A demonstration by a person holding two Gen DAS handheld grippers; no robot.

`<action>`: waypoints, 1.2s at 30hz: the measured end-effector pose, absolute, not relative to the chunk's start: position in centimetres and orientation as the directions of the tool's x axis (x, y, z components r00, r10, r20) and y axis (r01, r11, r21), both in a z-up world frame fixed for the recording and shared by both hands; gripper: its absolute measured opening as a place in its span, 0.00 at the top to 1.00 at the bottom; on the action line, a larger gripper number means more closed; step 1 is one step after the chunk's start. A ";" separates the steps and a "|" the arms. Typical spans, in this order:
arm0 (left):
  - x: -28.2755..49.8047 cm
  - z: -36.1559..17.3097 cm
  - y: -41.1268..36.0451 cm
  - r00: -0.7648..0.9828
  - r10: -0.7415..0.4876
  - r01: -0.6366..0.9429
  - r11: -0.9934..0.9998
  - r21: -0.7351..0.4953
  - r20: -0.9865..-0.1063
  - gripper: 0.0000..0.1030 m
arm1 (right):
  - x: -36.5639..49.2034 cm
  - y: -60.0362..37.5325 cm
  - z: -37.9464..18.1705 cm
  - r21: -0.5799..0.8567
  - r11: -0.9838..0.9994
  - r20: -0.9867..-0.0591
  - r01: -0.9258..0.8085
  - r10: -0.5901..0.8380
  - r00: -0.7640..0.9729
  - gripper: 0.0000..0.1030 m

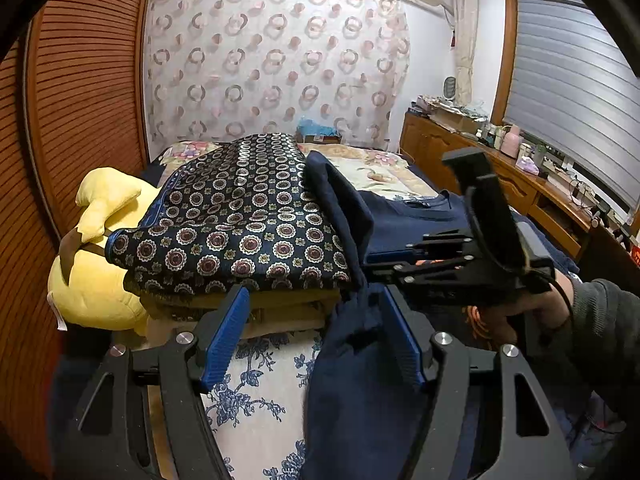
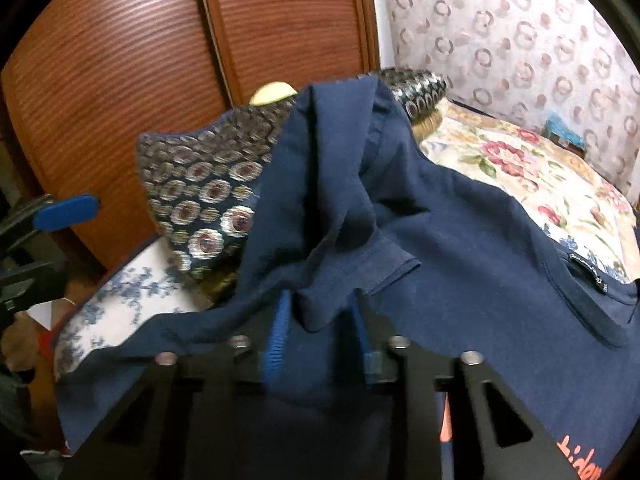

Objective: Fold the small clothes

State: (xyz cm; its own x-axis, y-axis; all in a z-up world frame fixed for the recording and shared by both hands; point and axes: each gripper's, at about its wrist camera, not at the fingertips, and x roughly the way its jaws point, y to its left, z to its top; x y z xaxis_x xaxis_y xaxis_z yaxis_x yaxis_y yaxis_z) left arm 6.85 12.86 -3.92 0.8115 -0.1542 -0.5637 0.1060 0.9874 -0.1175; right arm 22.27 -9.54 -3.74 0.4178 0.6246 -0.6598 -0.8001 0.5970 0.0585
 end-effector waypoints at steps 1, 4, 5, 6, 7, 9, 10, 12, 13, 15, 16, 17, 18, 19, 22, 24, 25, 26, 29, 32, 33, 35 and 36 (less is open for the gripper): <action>6.9 -3.9 12.9 0.812 -0.153 0.106 0.988 -0.115 -0.564 0.33 | 22.7 -9.6 -3.9 0.067 0.597 -0.662 -0.800 0.626 0.412 0.82; 6.9 -4.2 12.8 0.810 -0.152 0.105 0.988 -0.115 -0.566 0.33 | 23.3 -9.9 -3.8 0.057 0.591 -0.662 -0.804 0.626 0.413 0.94; 6.9 -4.3 12.9 0.809 -0.152 0.104 0.988 -0.117 -0.567 0.33 | 23.4 -10.0 -3.7 0.052 0.591 -0.658 -0.805 0.627 0.417 0.95; 6.8 -4.5 12.9 0.809 -0.153 0.104 0.988 -0.118 -0.568 0.33 | 23.5 -10.2 -3.5 0.046 0.593 -0.652 -0.804 0.627 0.426 0.96; 6.6 -4.8 12.9 0.808 -0.154 0.104 0.987 -0.120 -0.568 0.33 | 23.6 -10.3 -3.2 0.040 0.598 -0.642 -0.800 0.629 0.438 0.97; 6.4 -5.0 12.9 0.806 -0.155 0.105 0.987 -0.121 -0.571 0.33 | 23.0 -11.4 -2.3 0.038 0.610 -0.616 -0.791 0.638 0.462 0.97; 6.5 -5.1 12.7 0.805 -0.155 0.105 0.987 -0.120 -0.573 0.33 | 23.2 -11.5 -2.1 0.028 0.625 -0.604 -0.780 0.633 0.485 0.97; 6.5 -5.1 12.6 0.803 -0.155 0.105 0.987 -0.119 -0.575 0.33 | 23.6 -11.6 -1.6 0.007 0.653 -0.590 -0.757 0.614 0.524 0.98; 6.5 -5.1 12.5 0.803 -0.156 0.106 0.987 -0.120 -0.575 0.33 | 24.0 -12.0 -1.2 -0.006 0.675 -0.584 -0.737 0.596 0.551 0.98; 6.5 -5.0 12.4 0.802 -0.158 0.108 0.987 -0.120 -0.576 0.33 | 25.3 -13.0 -0.3 -0.025 0.722 -0.572 -0.692 0.557 0.602 0.98; 6.5 -5.0 12.3 0.802 -0.159 0.110 0.987 -0.120 -0.576 0.33 | 25.7 -12.9 0.2 -0.036 0.737 -0.568 -0.674 0.540 0.621 0.98; 6.5 -5.0 12.3 0.801 -0.160 0.111 0.987 -0.121 -0.576 0.33 | 26.1 -13.0 0.4 -0.049 0.750 -0.566 -0.659 0.523 0.637 0.97; 6.5 -5.0 12.1 0.800 -0.161 0.112 0.986 -0.120 -0.578 0.33 | 26.6 -13.0 0.6 -0.071 0.765 -0.566 -0.640 0.497 0.658 0.97; 6.5 -5.0 12.1 0.800 -0.161 0.113 0.986 -0.119 -0.579 0.33 | 26.6 -12.9 0.6 -0.081 0.769 -0.564 -0.634 0.490 0.665 0.97; 6.5 -5.1 11.7 0.797 -0.162 0.115 0.986 -0.117 -0.582 0.33 | 26.5 -12.4 0.2 -0.114 0.780 -0.562 -0.615 0.460 0.688 0.90; 6.5 -5.2 11.4 0.792 -0.164 0.117 0.986 -0.117 -0.588 0.33 | 27.0 -11.7 0.2 -0.115 0.788 -0.567 -0.605 0.448 0.692 0.78; 6.6 -5.2 11.3 0.791 -0.164 0.118 0.986 -0.117 -0.589 0.33 | 26.9 -12.0 -0.1 -0.101 0.787 -0.570 -0.609 0.456 0.684 0.67; 6.6 -5.2 11.1 0.790 -0.166 0.119 0.986 -0.117 -0.590 0.33 | 27.0 -10.9 0.1 -0.097 0.787 -0.572 -0.609 0.456 0.681 0.56; 6.8 -5.4 10.6 0.785 -0.173 0.128 0.985 -0.118 -0.594 0.33 | 27.3 -11.3 0.4 -0.108 0.790 -0.581 -0.603 0.442 0.683 0.47; 7.0 -5.6 9.9 0.780 -0.181 0.136 0.983 -0.120 -0.599 0.33 | 26.4 -13.6 0.2 -0.100 0.795 -0.588 -0.598 0.438 0.680 0.47; 7.1 -5.7 9.5 0.778 -0.185 0.139 0.983 -0.123 -0.601 0.33 | 25.8 -14.5 0.0 -0.092 0.796 -0.588 -0.598 0.442 0.678 0.47; 7.3 -5.9 9.1 0.773 -0.189 0.142 0.982 -0.125 -0.605 0.33 | 24.8 -15.9 -0.1 -0.090 0.798 -0.591 -0.596 0.439 0.677 0.47; 7.5 -6.0 8.7 0.769 -0.192 0.146 0.981 -0.125 -0.610 0.33 | 24.1 -16.9 -0.4 -0.093 0.802 -0.594 -0.590 0.431 0.680 0.47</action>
State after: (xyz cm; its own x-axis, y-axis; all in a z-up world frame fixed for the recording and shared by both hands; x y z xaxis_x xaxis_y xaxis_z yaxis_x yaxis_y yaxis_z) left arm 7.55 8.72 -6.05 0.7688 -0.1920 -0.6100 0.1456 0.9814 -0.1253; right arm 24.14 -16.94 -0.36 0.6798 0.4309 -0.5935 -0.5898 0.8021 -0.0933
